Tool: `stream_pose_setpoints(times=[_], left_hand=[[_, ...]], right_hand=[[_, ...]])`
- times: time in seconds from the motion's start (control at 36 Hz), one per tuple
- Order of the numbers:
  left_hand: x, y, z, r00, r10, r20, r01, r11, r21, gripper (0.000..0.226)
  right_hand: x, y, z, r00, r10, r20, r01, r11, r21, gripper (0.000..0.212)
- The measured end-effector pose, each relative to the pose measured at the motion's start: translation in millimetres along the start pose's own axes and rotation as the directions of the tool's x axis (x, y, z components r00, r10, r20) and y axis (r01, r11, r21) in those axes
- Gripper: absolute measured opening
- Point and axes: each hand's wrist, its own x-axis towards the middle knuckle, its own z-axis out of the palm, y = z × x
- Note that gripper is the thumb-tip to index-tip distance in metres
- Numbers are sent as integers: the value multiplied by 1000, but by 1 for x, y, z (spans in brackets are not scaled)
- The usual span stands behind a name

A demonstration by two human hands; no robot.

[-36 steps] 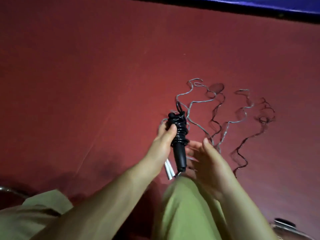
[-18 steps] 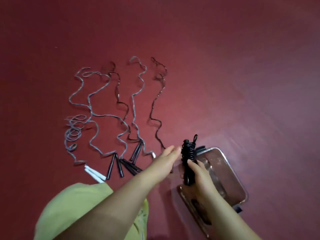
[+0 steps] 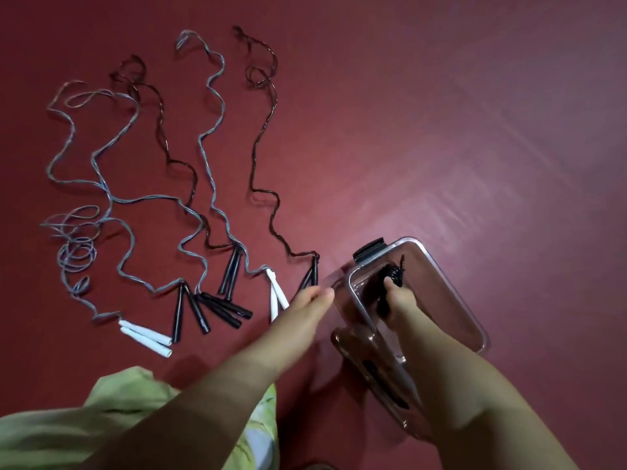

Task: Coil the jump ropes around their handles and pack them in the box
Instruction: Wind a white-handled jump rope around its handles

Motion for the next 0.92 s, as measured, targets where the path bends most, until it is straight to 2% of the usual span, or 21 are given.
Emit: stream_pose_setpoints(times=[0.06, 0.11, 0.17, 0.19, 0.25, 0.31, 0.36, 0.39, 0.44, 0.5, 0.56, 0.64, 0.72, 0.81, 0.92], left_hand=[[4, -9, -2, 1000, -22, -8, 22, 1000, -3, 14], [5, -15, -5, 999, -34, 15, 34, 999, 2, 13], [3, -15, -10, 999, -44, 31, 44, 999, -2, 13], [1, -13, -14, 998, -43, 38, 43, 999, -12, 13], [-1, -5, -21, 999, -21, 47, 21, 1000, -15, 13], [-3, 9, -31, 999, 20, 42, -19, 999, -34, 19], [-7, 23, -45, 997, 70, 25, -69, 997, -45, 35], [-10, 29, -55, 995, 96, 13, -96, 995, -29, 50], [-18, 38, -79, 991, 134, -11, -133, 990, 48, 70], [-30, 43, -111, 979, 198, -50, -192, 976, 99, 65], [-43, 42, -149, 956, 270, -112, -255, 958, 127, 52], [-61, 25, -204, 924, 314, -216, -284, 946, 158, 46], [-69, -10, -249, 911, 290, -292, -263, 956, 131, 44], [-72, -57, -286, 903, 226, -366, -235, 972, 20, 44], [-74, -125, -315, 882, 86, -463, -218, 946, -240, 39]], right_hand=[[3, 2, 1, 999, -36, 26, 37, 998, -51, 32], [9, 9, 0, 998, -20, 57, 26, 995, -101, 20], [9, 14, -1, 998, -15, 62, 24, 987, -156, 28], [2, 12, -1, 997, -35, 71, 47, 982, -182, 30], [-25, 5, 6, 989, -103, 108, 119, 980, -160, 17], [-54, -2, 15, 968, -196, 160, 220, 964, -152, 18], [-77, -5, 24, 942, -254, 221, 295, 938, -181, 31], [-86, -6, 28, 926, -283, 251, 340, 914, -223, 39], [-113, -12, 41, 883, -329, 335, 427, 861, -277, 47], [-139, -16, 61, 823, -363, 437, 505, 821, -268, 48], [-164, -19, 86, 767, -385, 513, 554, 801, -228, 46], [-197, -18, 127, 698, -358, 620, 604, 759, -242, 46], [-222, -11, 172, 622, -328, 711, 661, 706, -253, 41], [-240, 5, 221, 578, -269, 770, 710, 631, -312, 40], [-252, 47, 288, 527, -114, 842, 742, 545, -390, 42]])
